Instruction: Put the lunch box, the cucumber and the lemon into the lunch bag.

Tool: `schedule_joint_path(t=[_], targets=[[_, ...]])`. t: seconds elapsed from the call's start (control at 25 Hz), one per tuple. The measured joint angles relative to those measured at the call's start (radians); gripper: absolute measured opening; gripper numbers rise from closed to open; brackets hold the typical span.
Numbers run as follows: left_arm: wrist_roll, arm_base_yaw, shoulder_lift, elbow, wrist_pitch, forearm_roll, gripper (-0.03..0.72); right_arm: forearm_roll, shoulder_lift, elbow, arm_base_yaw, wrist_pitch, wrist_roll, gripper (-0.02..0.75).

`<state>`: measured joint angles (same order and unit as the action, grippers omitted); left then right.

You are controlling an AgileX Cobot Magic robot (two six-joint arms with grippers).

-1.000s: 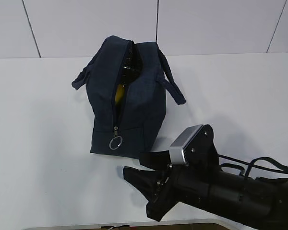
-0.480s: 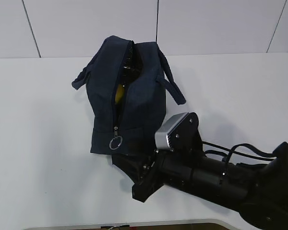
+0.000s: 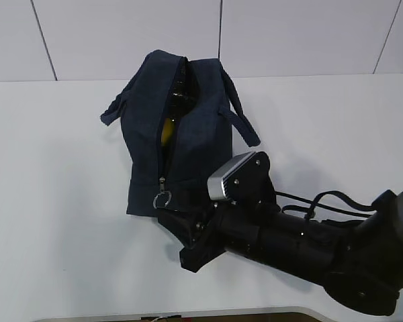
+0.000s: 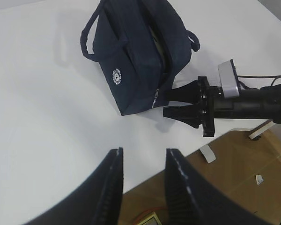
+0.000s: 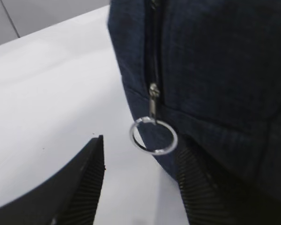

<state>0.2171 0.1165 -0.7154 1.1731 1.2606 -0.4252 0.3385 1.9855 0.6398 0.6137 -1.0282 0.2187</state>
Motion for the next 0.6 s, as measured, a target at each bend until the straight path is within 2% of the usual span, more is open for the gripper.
schedule_joint_path(t=[0.28,0.6], targets=[[0.0,0.0,0.0,0.0,0.0,-0.001,0.219,-0.001,0.023,0.032,0.0,0.007,0.002,0.407],[0.0,0.0,0.0,0.0,0.002,-0.001,0.219,0.078,0.036,0.091,0.0,0.061,0.048,0.407]])
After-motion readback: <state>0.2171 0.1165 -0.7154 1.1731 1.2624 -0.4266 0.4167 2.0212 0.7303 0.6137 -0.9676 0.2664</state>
